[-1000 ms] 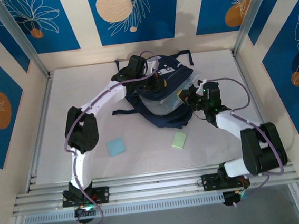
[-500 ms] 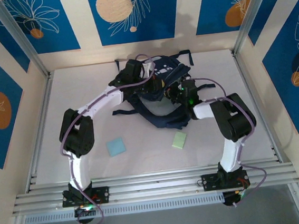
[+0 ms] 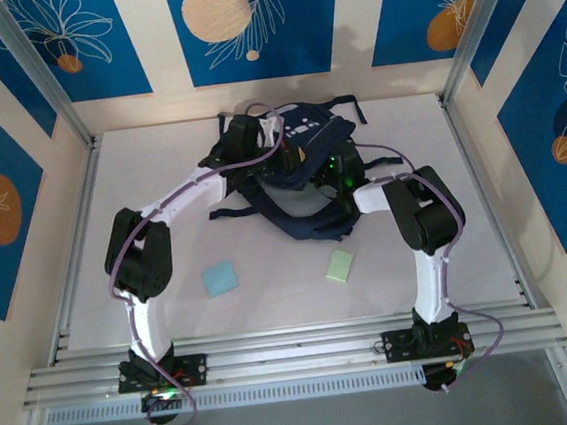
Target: Pack books, pencil case, and school supplies into a backpack
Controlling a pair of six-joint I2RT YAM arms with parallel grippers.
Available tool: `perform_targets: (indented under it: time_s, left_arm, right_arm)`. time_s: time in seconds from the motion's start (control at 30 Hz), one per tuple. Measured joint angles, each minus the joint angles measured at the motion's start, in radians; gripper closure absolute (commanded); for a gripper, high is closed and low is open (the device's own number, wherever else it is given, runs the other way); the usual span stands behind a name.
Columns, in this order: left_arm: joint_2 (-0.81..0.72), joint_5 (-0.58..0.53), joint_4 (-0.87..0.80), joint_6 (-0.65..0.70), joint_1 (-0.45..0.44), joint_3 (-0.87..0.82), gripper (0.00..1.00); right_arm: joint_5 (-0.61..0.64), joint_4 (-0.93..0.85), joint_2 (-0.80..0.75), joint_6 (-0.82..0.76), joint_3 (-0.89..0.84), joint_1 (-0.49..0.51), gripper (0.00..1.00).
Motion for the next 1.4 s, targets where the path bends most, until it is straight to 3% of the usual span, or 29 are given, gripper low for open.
perform_targets:
  time_s: [0.2,0.43,0.53,0.63,0.73,0.9,1.07,1.4]
  left_arm:
    - [0.000,0.005,-0.009,0.023,0.023,-0.016,1.00]
    - [0.000,0.020,-0.028,0.051,0.024,-0.026,0.98]
    - [0.000,0.027,-0.050,0.070,0.024,-0.031,0.86]
    - [-0.013,0.027,-0.086,0.099,0.024,-0.047,0.62]
    - [-0.050,0.018,-0.135,0.129,0.027,-0.072,0.45]
    - [-0.142,0.000,-0.191,0.207,0.051,-0.117,0.39]
    - [-0.191,-0.047,-0.244,0.312,0.108,-0.143,0.38]
    - [-0.160,-0.291,-0.352,0.564,0.153,-0.159,0.38]
  right_arm:
    - [0.025,-0.294,-0.226,-0.046,-0.113,-0.004,0.29]
    - [0.040,-0.616,-0.499,-0.180,-0.177,-0.020,0.26]
    - [0.047,-0.732,-0.639,-0.242,-0.227,-0.034,0.20]
    - [0.066,-0.843,-0.764,-0.298,-0.267,-0.043,0.16]
    - [0.077,-0.915,-0.849,-0.340,-0.287,-0.048,0.14]
    - [0.072,-0.929,-0.863,-0.378,-0.296,-0.050,0.14]
    - [0.065,-0.890,-0.775,-0.396,-0.307,-0.050,0.14]
    - [0.047,-0.854,-0.536,-0.439,-0.247,-0.079,0.18]
